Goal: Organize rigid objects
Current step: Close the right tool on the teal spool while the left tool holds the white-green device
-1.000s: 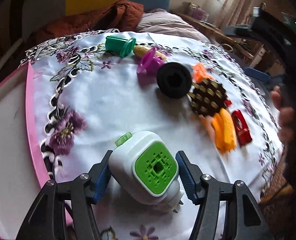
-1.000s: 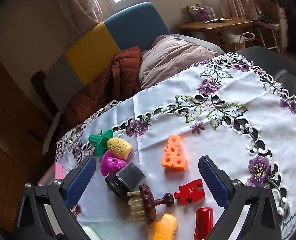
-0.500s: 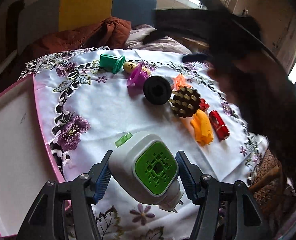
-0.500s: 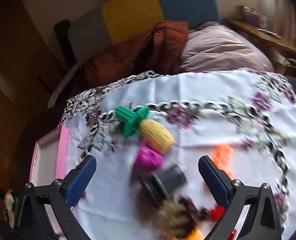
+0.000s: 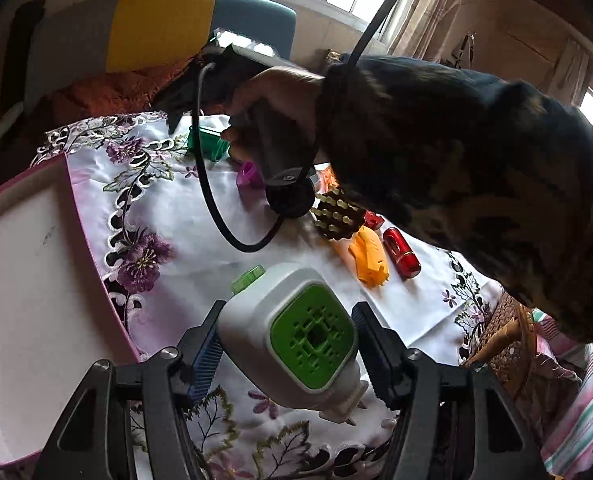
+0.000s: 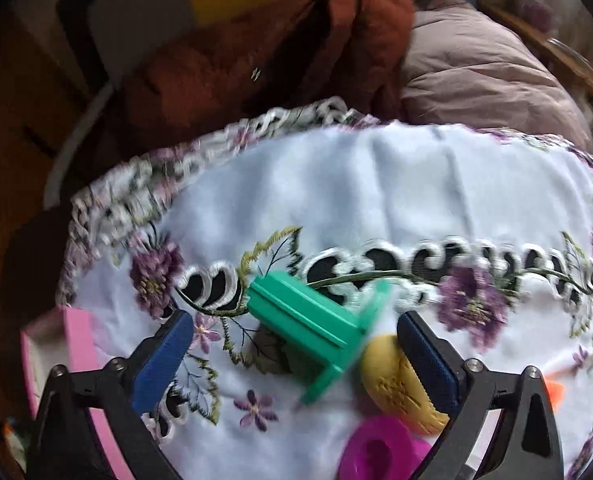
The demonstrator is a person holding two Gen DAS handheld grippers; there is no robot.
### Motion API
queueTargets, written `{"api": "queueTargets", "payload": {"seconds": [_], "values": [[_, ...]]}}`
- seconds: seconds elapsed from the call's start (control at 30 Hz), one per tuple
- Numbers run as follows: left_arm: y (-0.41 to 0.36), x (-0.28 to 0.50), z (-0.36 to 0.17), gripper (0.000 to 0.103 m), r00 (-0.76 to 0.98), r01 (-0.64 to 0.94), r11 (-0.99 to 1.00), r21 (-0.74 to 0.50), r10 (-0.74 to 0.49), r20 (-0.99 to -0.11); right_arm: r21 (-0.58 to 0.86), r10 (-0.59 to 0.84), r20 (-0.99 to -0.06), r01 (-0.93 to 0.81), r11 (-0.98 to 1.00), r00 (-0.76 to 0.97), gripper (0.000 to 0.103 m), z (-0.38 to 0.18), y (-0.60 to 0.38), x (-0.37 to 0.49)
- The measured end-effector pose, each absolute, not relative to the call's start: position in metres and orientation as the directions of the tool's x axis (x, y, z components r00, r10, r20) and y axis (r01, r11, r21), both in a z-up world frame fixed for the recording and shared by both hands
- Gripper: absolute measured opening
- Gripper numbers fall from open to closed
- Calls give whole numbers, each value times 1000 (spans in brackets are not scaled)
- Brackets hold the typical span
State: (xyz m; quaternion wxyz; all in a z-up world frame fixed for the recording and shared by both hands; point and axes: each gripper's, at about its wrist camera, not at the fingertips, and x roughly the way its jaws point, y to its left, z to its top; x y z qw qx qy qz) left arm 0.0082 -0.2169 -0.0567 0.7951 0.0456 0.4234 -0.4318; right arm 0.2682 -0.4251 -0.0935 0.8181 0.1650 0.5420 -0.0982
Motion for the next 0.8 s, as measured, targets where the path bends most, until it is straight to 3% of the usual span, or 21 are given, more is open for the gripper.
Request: {"api": "queueTargets", "payload": {"seconds": [0.03,0.07,0.33,0.53,0.8], "values": [[-216,8,-57,63,265,725,622,-296,-649,-713,132,-4,-925,330,935,379,65,-97,-421,271],[-215,8,-58,63,266,724,622,-297,-650,-712,105,-28,-925,326,940,379,63,-99,-418,271],[-211,2,-53,63,266,727,614,-307,-664,-699,133,49,-897,163,978,439,63,-77,-393,249],[-204,-8,-44,63,279,735,608,-300,-674,-684,208,184,-886,10,978,425,63,-59,-365,202],[-188,-19,-41,63,289,723,622,-302,-669,-685,254,244,-890,-25,967,385,63,-71,-361,124]]}}
